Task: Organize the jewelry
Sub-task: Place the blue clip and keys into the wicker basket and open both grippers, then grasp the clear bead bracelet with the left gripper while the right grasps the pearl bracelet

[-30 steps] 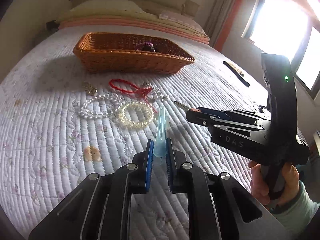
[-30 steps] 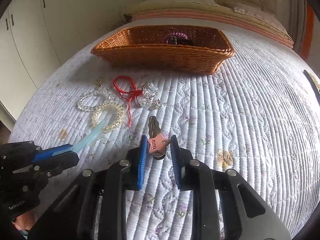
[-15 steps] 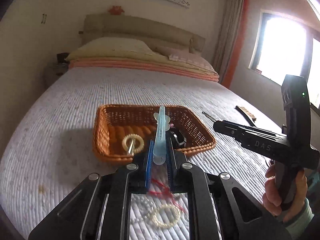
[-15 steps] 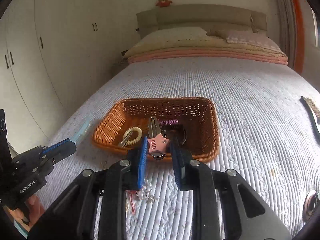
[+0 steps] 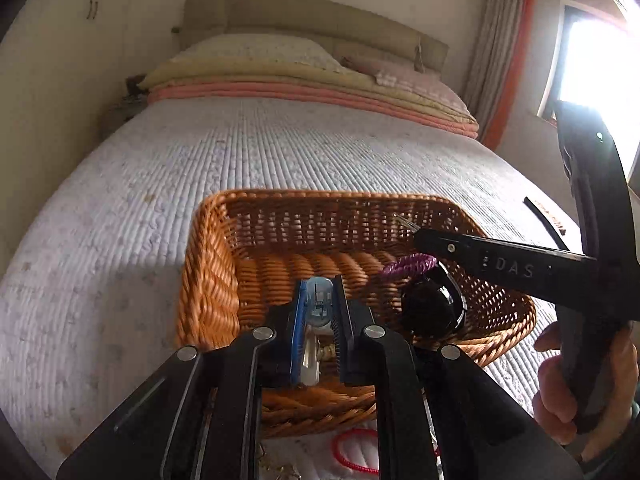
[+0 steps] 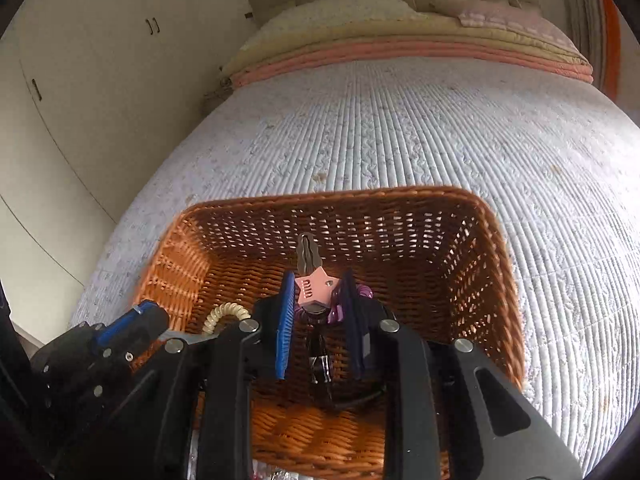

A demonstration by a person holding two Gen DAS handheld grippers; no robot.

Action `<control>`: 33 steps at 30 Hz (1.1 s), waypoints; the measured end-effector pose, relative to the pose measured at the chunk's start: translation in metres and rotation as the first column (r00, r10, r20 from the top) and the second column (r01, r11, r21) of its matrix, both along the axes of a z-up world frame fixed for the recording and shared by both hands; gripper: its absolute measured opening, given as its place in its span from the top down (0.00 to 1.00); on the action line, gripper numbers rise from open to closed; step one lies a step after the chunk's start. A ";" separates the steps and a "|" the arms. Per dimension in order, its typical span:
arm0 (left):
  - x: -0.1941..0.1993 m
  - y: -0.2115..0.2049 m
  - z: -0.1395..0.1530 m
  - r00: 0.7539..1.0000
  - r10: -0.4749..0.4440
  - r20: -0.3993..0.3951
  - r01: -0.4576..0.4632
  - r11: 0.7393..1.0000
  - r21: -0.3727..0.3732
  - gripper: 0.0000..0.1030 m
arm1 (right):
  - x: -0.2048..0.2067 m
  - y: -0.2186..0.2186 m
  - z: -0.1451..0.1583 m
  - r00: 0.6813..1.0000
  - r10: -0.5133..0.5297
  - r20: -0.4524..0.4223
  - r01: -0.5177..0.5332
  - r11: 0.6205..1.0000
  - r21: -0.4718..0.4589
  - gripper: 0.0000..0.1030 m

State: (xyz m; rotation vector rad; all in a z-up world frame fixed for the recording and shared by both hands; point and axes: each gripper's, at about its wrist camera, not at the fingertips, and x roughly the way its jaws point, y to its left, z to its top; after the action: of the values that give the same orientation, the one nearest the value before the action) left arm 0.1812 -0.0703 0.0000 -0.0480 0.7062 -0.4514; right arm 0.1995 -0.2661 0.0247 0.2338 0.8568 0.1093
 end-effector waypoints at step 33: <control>-0.137 0.084 0.012 0.999 -0.044 -0.023 0.043 0.997 -0.057 0.68 | -0.179 0.045 -0.002 0.997 0.065 0.034 -0.066 0.998 0.019 0.64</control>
State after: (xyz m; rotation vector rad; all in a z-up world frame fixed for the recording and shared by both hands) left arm 0.0438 0.0136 0.0122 -0.0917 0.7190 -0.5134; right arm 0.0207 -0.2215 0.0227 0.2220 0.8308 0.1827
